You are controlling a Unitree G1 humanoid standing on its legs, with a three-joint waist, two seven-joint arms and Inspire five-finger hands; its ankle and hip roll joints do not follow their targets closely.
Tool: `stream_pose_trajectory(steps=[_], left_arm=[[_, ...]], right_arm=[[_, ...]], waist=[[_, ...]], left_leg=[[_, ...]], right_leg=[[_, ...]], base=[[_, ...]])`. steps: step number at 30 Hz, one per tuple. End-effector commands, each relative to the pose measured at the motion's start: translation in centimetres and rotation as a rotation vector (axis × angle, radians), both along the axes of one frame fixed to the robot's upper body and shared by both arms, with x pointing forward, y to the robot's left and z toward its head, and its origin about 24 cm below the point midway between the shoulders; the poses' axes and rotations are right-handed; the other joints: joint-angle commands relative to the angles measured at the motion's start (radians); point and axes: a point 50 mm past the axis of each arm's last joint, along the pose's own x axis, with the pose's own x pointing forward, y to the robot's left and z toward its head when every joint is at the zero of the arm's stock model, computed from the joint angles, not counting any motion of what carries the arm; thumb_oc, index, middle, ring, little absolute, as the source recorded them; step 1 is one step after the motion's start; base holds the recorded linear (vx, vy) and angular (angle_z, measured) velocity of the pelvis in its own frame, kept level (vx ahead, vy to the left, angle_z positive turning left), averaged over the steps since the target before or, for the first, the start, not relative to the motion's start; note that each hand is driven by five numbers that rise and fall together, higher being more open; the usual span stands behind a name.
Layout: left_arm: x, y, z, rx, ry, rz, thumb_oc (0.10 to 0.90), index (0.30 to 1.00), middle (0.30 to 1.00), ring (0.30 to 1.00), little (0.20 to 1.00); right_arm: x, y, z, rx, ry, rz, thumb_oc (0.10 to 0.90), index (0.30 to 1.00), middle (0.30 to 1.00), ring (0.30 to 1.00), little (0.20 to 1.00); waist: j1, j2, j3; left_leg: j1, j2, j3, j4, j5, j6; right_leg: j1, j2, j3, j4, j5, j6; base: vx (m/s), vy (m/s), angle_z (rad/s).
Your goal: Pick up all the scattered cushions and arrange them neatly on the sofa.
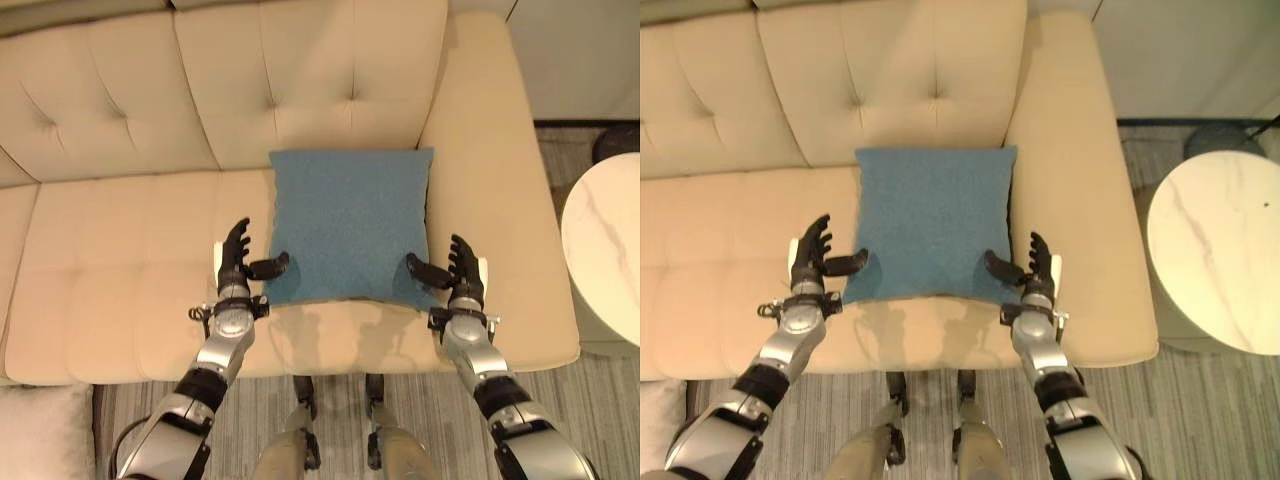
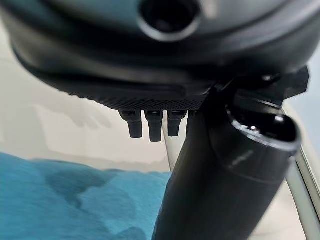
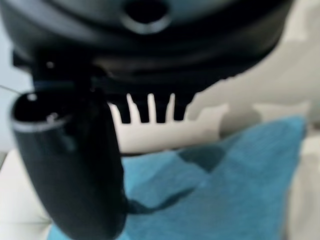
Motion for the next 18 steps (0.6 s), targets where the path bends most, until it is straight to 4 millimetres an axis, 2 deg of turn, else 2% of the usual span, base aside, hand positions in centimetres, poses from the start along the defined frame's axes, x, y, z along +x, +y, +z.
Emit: stream_pose_trajectory(steps=[1,3,5,6,10,11,12,13,14,15,16,18], left_arm=[[2.3,1.1,5.6,0.129,-0.191,0.02,0.8,0.9,0.9,0.9,0.9],[3.0,0.0,6.0,0.204,-0.175,-0.024,0.8,0.9,0.9,0.9,0.9],[3.0,0.0,6.1,0.204,-0.175,-0.024,0.8,0.9,0.9,0.9,0.9],[3.2,-0.8,6.1,0.229,-0.168,-0.051,0.8,0.9,0.9,0.9,0.9],[3.1,-3.3,4.8,0.212,-0.12,-0.141,0.8,0.9,0.9,0.9,0.9],[3.1,-3.3,4.8,0.212,-0.12,-0.141,0.8,0.9,0.9,0.9,0.9],[2.8,-4.7,3.7,0.162,-0.082,-0.192,0.8,0.9,0.9,0.9,0.9],[2.6,-5.3,3.2,0.123,-0.066,-0.216,0.8,0.9,0.9,0.9,0.9],[2.5,-5.9,3.0,0.077,-0.057,-0.23,0.8,0.9,0.9,0.9,0.9],[2.4,-6.4,2.7,0.034,-0.045,-0.249,0.554,0.531,0.531,0.531,0.531],[2.3,-6.8,2.6,-0.001,-0.038,-0.267,0.4,0.3,0.3,0.3,0.3],[2.3,-7.0,2.7,-0.012,-0.044,-0.277,0.4,0.3,0.3,0.3,0.3]], right_arm=[[2.2,0.4,4.8,0.008,-0.192,0.021,0.8,0.9,0.9,0.9,0.9],[2.9,1.8,5.6,-0.002,-0.199,0.077,0.8,0.9,0.9,0.9,0.9],[2.9,1.8,5.6,-0.002,-0.2,0.077,0.8,0.9,0.9,0.9,0.9],[3.0,2.7,5.9,-0.006,-0.206,0.115,0.8,0.9,0.9,0.9,0.9],[2.9,4.6,5.8,0.036,-0.221,0.187,0.8,0.9,0.9,0.9,0.9],[2.9,4.6,5.8,0.036,-0.22,0.187,0.8,0.9,0.9,0.9,0.9],[2.8,5.3,5.8,0.074,-0.231,0.22,0.8,0.9,0.9,0.9,0.9],[2.7,5.6,5.9,0.097,-0.241,0.237,0.769,0.853,0.853,0.853,0.853],[2.7,6.0,6.1,0.117,-0.25,0.255,0.595,0.592,0.592,0.592,0.592],[2.7,6.3,6.1,0.135,-0.254,0.275,0.45,0.375,0.375,0.375,0.375],[2.7,6.6,6.4,0.147,-0.265,0.291,0.4,0.3,0.3,0.3,0.3],[2.6,6.8,6.6,0.157,-0.276,0.301,0.4,0.3,0.3,0.3,0.3]], waist=[[0.01,-0.056,-0.02],[0.01,-0.055,-0.009],[0.01,-0.055,-0.008],[0.008,-0.056,-0.003],[0.006,-0.06,0.012],[0.006,-0.059,0.013],[0.004,-0.062,0.018],[0.003,-0.064,0.02],[0.001,-0.065,0.023],[-0.001,-0.066,0.026],[-0.002,-0.067,0.028],[-0.002,-0.068,0.03]], left_leg=[[-0.01,-0.008,-0.03,0.002,-0.11,-0.056],[-0.024,-0.007,-0.034,0.002,-0.105,-0.059],[-0.024,-0.007,-0.034,0.002,-0.105,-0.059],[-0.031,-0.008,-0.035,0.002,-0.1,-0.059],[-0.025,-0.008,-0.038,0.002,-0.1,-0.059],[-0.022,-0.008,-0.038,0.002,-0.103,-0.059],[-0.017,-0.008,-0.039,0.002,-0.104,-0.059],[-0.015,-0.009,-0.039,0.002,-0.104,-0.06],[-0.014,-0.009,-0.038,0.002,-0.104,-0.06],[-0.012,-0.009,-0.038,0.002,-0.104,-0.061],[-0.01,-0.008,-0.037,0.002,-0.103,-0.063],[-0.009,-0.007,-0.038,0.002,-0.103,-0.064]], right_leg=[[-0.011,-0.04,0.0,0.016,-0.107,0.068],[-0.025,-0.039,-0.001,0.014,-0.103,0.069],[-0.025,-0.039,-0.001,0.014,-0.103,0.069],[-0.032,-0.039,0.0,0.013,-0.099,0.069],[-0.024,-0.038,-0.001,0.012,-0.102,0.067],[-0.021,-0.037,-0.001,0.013,-0.105,0.068],[-0.017,-0.037,-0.002,0.013,-0.106,0.066],[-0.014,-0.037,-0.002,0.013,-0.106,0.066],[-0.013,-0.036,-0.001,0.013,-0.106,0.065],[-0.011,-0.036,-0.001,0.012,-0.106,0.065],[-0.01,-0.036,-0.001,0.012,-0.106,0.064],[-0.008,-0.035,-0.002,0.012,-0.106,0.064]], base=[[0.0,0.0,0.0],[0.0,0.0,0.0],[0.0,0.0,0.0],[0.0,0.0,0.0],[0.0,0.0,0.0],[0.0,0.0,0.0],[0.0,0.0,0.0],[-0.02,0.005,0.06],[-0.02,-0.003,0.08],[-0.03,-0.001,0.13],[-0.03,-0.007,0.12],[-0.03,-0.009,0.08]])
